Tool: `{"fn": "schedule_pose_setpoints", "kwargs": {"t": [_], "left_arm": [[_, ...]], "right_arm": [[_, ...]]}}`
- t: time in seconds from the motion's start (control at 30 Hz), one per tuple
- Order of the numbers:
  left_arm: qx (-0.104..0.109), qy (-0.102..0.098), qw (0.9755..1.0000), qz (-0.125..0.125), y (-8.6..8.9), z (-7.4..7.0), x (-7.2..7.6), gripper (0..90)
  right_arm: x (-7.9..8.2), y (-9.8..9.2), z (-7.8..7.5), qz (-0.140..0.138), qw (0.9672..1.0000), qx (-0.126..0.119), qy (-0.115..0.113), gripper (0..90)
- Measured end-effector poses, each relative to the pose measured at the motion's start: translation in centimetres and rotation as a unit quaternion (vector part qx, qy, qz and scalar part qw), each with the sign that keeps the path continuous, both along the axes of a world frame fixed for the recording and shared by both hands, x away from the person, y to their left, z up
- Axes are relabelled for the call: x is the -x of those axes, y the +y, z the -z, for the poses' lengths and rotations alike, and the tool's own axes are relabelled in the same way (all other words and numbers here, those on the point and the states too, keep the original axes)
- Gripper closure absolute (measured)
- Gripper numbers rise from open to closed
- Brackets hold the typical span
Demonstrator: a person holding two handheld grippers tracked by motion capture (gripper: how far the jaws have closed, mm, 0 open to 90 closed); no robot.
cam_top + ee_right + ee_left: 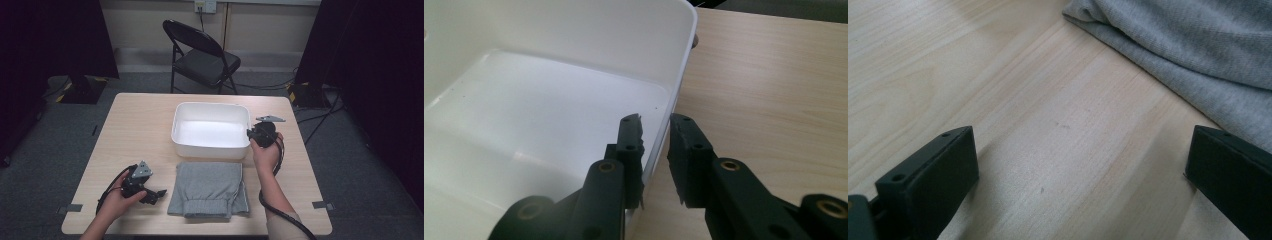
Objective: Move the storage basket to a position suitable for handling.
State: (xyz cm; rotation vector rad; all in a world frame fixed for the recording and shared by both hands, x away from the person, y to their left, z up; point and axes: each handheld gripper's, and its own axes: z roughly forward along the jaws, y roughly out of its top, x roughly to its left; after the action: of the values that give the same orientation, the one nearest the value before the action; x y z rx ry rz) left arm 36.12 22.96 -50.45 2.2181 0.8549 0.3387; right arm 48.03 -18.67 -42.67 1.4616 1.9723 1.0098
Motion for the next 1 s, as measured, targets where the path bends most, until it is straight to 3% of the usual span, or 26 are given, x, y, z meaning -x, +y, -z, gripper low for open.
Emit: {"fn": "schedule_pose_setpoints", "kwargs": {"t": [0.33, 0.43, 0.53, 1.0], "left_arm": [[0.000, 0.000, 1.0000, 0.000, 0.00, 0.00, 0.00, 0.0], [0.000, 0.000, 1.0000, 0.000, 0.00, 0.00, 0.00, 0.0], [0.000, 0.000, 1.0000, 0.000, 0.00, 0.00, 0.00, 0.0], [0.000, 0.000, 1.0000, 0.000, 0.00, 0.00, 0.00, 0.0]], "right_arm": [[0.06, -0.26, 0.09, 0.001, 0.9999, -0.015, 0.001, 76.4], [0.19, -0.09, 0.07, -0.003, 1.0000, -0.003, -0.004, 76.3], [0.39, -0.20, 0.15, 0.000, 0.9999, -0.017, -0.003, 76.2], [0.83, 0.54, 0.16, -0.005, 0.9997, -0.025, 0.000, 75.5]]}}
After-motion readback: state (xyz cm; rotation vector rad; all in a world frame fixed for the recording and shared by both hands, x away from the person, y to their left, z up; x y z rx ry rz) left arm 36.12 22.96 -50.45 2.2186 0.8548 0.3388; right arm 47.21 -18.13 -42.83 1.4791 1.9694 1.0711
